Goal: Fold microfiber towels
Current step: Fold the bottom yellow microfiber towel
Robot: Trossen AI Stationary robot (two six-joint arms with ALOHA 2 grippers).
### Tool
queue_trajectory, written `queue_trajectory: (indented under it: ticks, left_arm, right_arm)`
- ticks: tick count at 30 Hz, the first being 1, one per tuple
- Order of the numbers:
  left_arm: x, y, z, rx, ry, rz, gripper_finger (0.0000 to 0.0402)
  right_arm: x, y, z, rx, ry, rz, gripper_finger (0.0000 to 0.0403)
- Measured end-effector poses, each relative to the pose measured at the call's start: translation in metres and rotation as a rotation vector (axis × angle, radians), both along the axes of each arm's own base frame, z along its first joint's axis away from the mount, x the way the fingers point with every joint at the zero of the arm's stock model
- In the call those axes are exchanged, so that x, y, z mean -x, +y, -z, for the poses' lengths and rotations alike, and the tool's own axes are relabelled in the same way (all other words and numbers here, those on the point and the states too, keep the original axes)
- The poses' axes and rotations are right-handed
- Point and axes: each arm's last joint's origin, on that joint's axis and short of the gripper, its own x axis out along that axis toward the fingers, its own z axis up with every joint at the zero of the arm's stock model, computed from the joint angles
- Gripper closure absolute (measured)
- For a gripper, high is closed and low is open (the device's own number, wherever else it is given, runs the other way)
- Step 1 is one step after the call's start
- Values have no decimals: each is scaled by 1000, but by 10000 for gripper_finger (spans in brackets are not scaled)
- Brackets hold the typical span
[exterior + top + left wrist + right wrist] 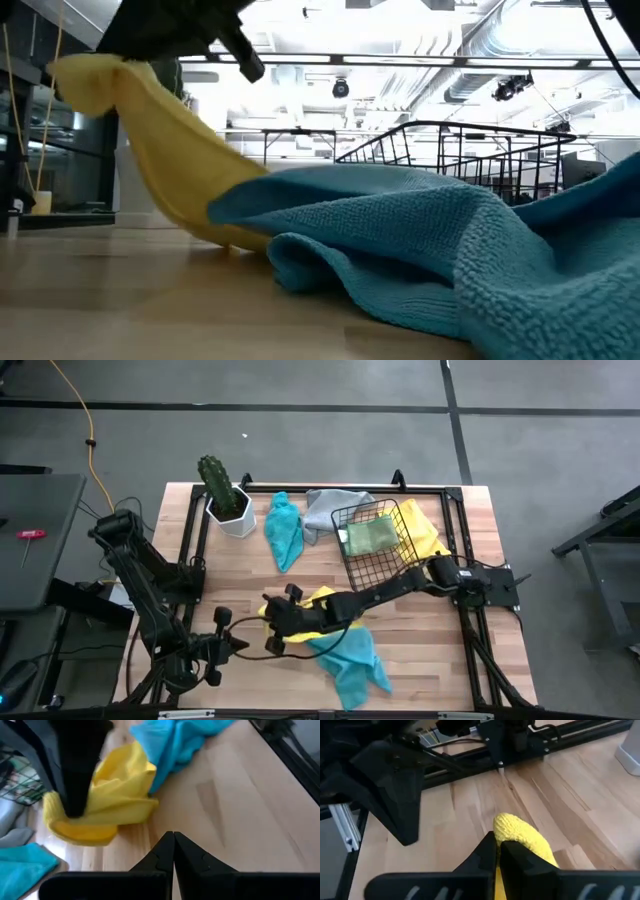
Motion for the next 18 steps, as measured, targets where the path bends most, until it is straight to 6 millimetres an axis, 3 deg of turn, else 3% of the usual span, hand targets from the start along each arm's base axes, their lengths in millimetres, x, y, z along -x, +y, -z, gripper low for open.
queue_trajectory:
  ticks: [4,8,18]
  left_arm:
    - [1,4,19,23,-26,-51,399]
    - [-1,9,28,98,-78,-119,370]
    - [-14,14,23,135,-207,-225,223]
  right_arm:
    - [0,-3,6,2,5,9,402]
    - [-1,-4,5,33,-20,36,403]
    - [-2,-6,2,86,-62,135,403]
